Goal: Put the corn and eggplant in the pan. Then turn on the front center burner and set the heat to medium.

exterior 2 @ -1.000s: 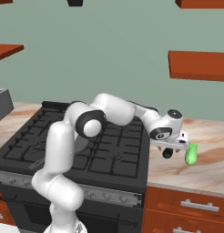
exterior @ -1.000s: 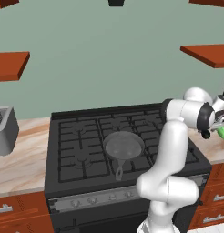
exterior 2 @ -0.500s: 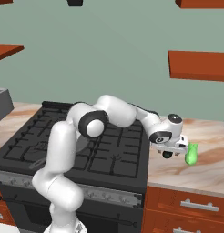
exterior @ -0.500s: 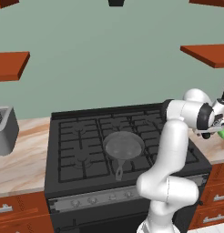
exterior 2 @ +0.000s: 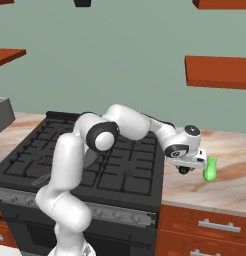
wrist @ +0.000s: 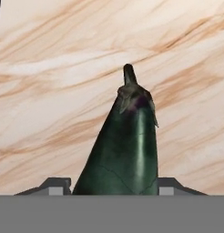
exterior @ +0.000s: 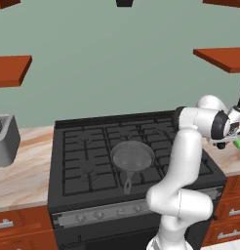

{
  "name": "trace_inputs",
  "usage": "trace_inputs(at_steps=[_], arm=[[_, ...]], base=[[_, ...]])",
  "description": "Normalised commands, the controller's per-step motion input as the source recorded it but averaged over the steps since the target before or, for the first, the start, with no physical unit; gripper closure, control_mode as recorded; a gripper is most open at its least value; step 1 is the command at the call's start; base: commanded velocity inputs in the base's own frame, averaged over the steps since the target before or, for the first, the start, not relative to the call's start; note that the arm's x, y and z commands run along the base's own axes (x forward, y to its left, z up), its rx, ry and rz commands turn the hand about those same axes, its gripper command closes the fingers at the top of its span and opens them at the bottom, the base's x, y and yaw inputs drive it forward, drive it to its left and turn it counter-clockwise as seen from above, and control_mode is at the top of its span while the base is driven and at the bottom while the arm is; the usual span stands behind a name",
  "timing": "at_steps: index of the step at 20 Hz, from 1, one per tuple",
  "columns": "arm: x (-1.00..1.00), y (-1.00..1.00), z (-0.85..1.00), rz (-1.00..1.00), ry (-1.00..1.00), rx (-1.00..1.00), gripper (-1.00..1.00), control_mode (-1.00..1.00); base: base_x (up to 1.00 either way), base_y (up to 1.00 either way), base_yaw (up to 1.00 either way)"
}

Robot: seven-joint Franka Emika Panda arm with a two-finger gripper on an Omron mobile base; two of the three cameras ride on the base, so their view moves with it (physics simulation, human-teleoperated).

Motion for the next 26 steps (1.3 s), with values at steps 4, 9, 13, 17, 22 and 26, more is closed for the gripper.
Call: trace_inputs(at_steps=[4, 9, 13, 17, 22, 26], arm=[[-0.33, 0.01, 0.02, 0.01, 0.00, 0.00, 1.00, -1.00], [-0.55, 0.15, 0.31, 0.05, -0.03, 0.00, 1.00, -1.00], [-0.43, 0.26, 0.58, 0.08, 0.00, 0.00, 1.00, -1.00], [-0.39, 0.37, 0.47, 0.07, 0.00, 0.00, 1.00, -1.00], [-0.33, 0.54, 0.31, 0.05, 0.00, 0.00, 1.00, -1.00], [-0.22, 0.82, 0.20, 0.02, 0.00, 0.00, 1.00, -1.00]], base=[[0.00, 0.00, 0.00], [0.00, 0.00, 0.00], [0.00, 0.00, 0.00], [0.00, 0.00, 0.00], [0.00, 0.00, 0.00], [0.00, 0.00, 0.00]])
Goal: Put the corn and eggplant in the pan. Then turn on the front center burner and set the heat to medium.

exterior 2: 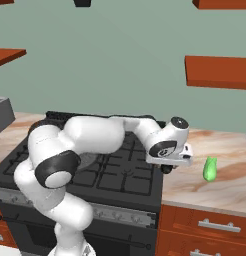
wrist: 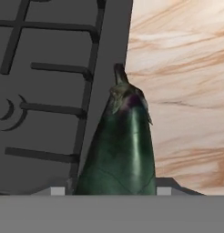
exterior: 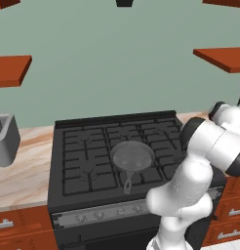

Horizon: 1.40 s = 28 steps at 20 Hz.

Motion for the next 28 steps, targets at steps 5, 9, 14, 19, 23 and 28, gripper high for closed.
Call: trace_inputs(at_steps=[5, 9, 14, 19, 23, 28], arm=[[-0.12, 0.95, 0.28, 0.00, 0.01, -0.01, 1.00, -1.00], [-0.06, 0.92, 0.33, 0.00, 0.07, -0.03, 1.00, -1.00], [-0.06, 0.97, 0.21, 0.00, 0.08, -0.02, 1.00, -1.00], [-0.13, 1.00, 0.05, 0.00, 0.03, 0.00, 1.00, -1.00], [-0.02, 1.00, 0.00, 0.00, 0.00, 0.00, 1.00, -1.00], [0.01, 1.00, 0.00, 0.00, 0.00, 0.00, 1.00, -1.00]], base=[[0.00, 0.00, 0.00], [0.00, 0.00, 0.00], [0.00, 0.00, 0.00], [0.00, 0.00, 0.00], [0.00, 0.00, 0.00], [0.00, 0.00, 0.00]])
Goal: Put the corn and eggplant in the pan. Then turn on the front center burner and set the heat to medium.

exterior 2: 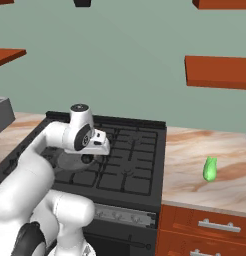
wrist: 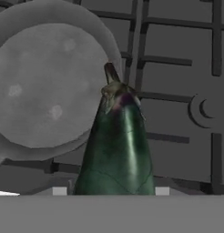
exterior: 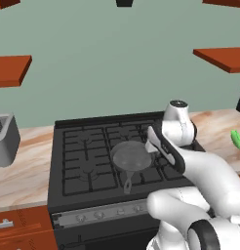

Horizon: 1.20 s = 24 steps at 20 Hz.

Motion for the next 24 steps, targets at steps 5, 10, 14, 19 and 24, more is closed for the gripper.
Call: trace_inputs(at_steps=[5, 10, 14, 19, 24], arm=[[0.31, 0.98, 0.00, 0.00, 0.00, 0.00, 1.00, -1.00], [0.47, 0.37, 0.00, 0.00, 0.03, 0.00, 1.00, -1.00], [0.39, 0.06, 0.00, 0.00, 0.01, 0.00, 1.00, -1.00], [0.05, 0.00, 0.00, 0.00, 0.00, 0.00, 1.00, -1.00], [0.00, -0.06, 0.00, 0.00, 0.01, 0.00, 1.00, -1.00]], base=[[0.00, 0.00, 0.00], [0.00, 0.00, 0.00], [0.00, 0.00, 0.00], [0.00, 0.00, 0.00], [0.00, 0.00, 0.00]])
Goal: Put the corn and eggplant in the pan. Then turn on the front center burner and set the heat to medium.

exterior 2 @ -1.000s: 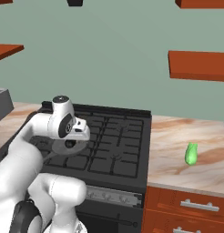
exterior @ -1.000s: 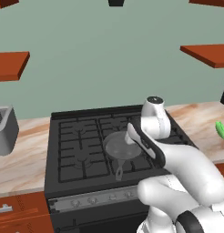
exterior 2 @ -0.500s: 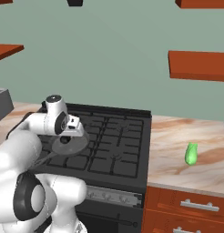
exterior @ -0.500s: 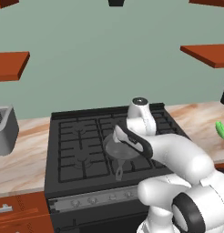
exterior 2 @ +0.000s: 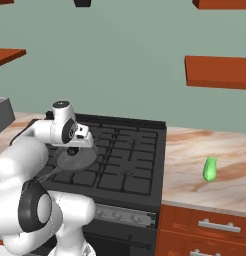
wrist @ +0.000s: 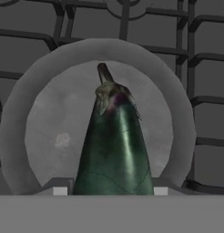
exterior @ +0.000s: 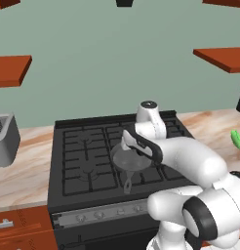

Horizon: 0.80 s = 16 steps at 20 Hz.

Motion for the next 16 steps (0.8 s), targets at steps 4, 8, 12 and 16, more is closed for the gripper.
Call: trace_inputs(at_steps=[4, 8, 12, 16], arm=[[0.00, -0.21, -0.04, 0.00, 0.00, 0.00, 1.00, -1.00], [0.00, -0.19, -0.06, 0.00, 0.00, 0.00, 1.00, -1.00], [0.03, -0.01, -0.11, 0.00, 0.00, 0.00, 1.00, -1.00], [0.08, 0.00, -0.27, 0.00, 0.00, 0.00, 1.00, -1.00]], base=[[0.00, 0.00, 0.00], [0.00, 0.00, 0.00], [0.00, 0.00, 0.00], [0.00, 0.00, 0.00]])
